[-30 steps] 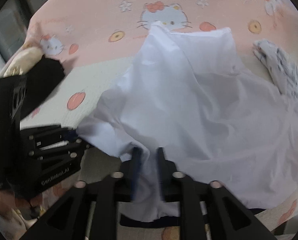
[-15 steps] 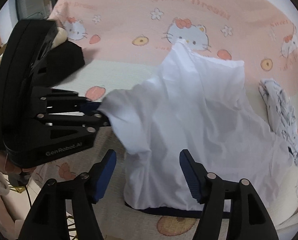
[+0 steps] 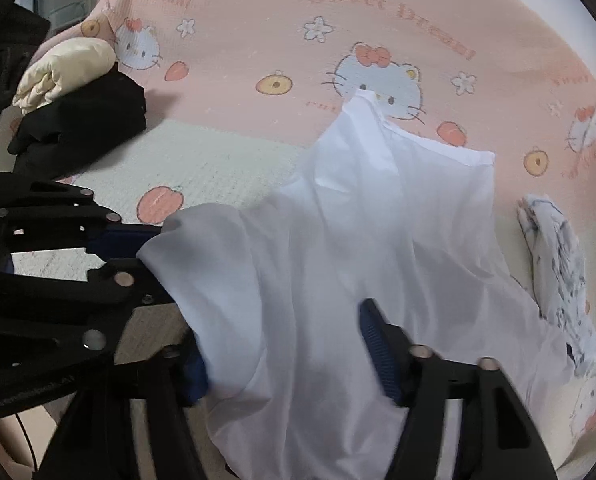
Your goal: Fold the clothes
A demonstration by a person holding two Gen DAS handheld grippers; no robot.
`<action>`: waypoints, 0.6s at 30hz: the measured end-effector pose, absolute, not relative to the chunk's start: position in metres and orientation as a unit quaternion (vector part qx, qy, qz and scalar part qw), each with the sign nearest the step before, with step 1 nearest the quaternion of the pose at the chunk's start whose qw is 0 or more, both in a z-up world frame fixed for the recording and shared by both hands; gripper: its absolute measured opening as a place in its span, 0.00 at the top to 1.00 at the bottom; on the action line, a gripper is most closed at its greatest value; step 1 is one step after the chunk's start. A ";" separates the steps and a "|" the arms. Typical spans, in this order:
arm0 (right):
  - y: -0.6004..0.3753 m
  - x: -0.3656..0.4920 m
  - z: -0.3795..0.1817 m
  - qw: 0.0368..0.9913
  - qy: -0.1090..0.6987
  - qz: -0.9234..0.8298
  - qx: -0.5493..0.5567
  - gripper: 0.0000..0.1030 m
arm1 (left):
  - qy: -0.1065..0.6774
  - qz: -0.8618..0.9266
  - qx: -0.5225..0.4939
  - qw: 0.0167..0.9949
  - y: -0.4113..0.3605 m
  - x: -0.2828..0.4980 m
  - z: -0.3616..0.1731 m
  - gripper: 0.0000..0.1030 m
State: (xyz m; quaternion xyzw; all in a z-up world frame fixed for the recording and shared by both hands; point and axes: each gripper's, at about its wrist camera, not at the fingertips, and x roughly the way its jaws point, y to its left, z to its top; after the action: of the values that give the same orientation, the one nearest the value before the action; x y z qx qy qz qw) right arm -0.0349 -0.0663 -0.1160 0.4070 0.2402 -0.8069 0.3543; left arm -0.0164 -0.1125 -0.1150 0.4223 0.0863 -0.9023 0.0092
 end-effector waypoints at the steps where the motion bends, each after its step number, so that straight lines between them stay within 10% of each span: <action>1: -0.069 -0.037 -0.116 0.357 0.241 -0.803 0.411 0.69 | 0.090 -0.902 0.423 0.015 -0.116 -0.015 -0.115 0.88; 3: -0.068 -0.042 -0.113 0.345 0.229 -0.814 0.408 0.91 | 0.103 -0.897 0.429 0.017 -0.122 -0.013 -0.118 0.88; 9: -0.060 -0.053 -0.101 0.356 0.157 -0.818 0.423 0.92 | 0.112 -0.882 0.458 0.012 -0.123 -0.009 -0.129 0.84; 18: -0.056 -0.058 -0.094 0.340 0.148 -0.827 0.422 0.92 | 0.172 -0.854 0.489 0.033 -0.120 -0.012 -0.153 0.46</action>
State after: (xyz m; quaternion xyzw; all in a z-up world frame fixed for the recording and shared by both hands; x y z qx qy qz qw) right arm -0.0575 -0.0563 -0.0943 0.4221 0.1480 -0.8272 0.3400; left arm -0.0120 -0.1195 -0.1534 0.4892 0.1723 -0.8543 0.0325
